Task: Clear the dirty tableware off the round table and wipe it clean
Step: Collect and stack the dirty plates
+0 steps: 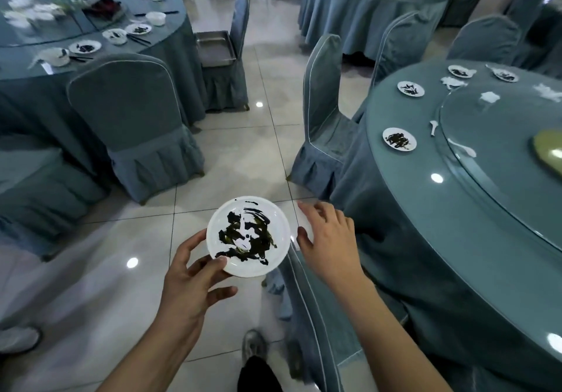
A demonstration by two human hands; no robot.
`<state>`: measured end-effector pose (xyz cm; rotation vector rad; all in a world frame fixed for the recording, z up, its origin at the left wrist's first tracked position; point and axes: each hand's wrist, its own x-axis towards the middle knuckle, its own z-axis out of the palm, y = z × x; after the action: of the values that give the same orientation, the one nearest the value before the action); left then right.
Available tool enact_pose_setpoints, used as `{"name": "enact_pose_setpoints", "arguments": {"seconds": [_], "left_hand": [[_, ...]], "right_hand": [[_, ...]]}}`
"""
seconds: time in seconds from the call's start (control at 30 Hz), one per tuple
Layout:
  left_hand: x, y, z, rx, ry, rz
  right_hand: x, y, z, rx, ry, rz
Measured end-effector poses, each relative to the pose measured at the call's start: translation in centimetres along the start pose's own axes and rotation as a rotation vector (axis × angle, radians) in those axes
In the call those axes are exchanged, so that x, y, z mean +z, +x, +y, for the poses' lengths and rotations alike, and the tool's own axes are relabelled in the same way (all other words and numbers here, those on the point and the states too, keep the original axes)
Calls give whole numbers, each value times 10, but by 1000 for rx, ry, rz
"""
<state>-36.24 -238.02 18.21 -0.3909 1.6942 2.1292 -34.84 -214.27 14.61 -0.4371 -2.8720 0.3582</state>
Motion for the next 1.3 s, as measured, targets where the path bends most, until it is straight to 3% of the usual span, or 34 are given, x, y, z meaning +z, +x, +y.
{"name": "enact_pose_setpoints", "arguments": {"seconds": [0.57, 1.07, 1.3], "left_hand": [[31, 228, 112, -52, 125, -188], [127, 462, 203, -135, 316, -549], [203, 518, 209, -201, 382, -698]], "right_hand": [[49, 181, -21, 252, -34, -38], [79, 351, -19, 665, -84, 42], [69, 379, 32, 849, -117, 86]]}}
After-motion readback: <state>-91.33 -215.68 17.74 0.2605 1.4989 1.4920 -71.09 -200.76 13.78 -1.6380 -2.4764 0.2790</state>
